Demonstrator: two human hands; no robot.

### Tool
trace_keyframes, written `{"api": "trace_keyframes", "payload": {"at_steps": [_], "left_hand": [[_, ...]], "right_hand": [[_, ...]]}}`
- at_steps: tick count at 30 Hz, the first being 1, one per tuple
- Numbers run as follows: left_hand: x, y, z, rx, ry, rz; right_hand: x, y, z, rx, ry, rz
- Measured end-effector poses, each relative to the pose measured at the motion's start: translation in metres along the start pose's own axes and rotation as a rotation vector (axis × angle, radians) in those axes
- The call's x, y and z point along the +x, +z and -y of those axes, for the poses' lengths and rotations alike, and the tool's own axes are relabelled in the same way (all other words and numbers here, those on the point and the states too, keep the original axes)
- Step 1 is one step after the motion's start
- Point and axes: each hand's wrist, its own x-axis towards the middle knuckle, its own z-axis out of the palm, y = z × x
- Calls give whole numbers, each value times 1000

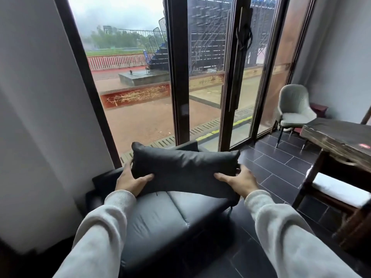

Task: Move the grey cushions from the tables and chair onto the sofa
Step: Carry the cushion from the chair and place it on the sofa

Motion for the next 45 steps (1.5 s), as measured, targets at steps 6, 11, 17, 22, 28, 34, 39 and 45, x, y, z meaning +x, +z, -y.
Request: {"api": "trace_keyframes", "payload": {"at_steps": [6,11,17,22,28,34,39,45], "left_hand": [[101,54,-24,-14,-10,83],[206,109,-29,-10,-15,208],[370,200,-15,-35,-81,341],[488,294,20,-27,-187,419],[593,413,80,26,-261,455],[658,531,157,74,-363,549],[686,624,208,20,-443,643],[690,692,245,92,-346,669]], "right_hand": [[104,11,-13,36,86,31],[187,39,-44,82,174,-8],[301,96,-89,179,341,-116],[394,149,-135,245,544,-275],[475,207,-228,326,698,-350],[523,256,-342,396,794,-411],[550,276,-416,360,820,-465],[574,293,-478,278,881,-523]]}}
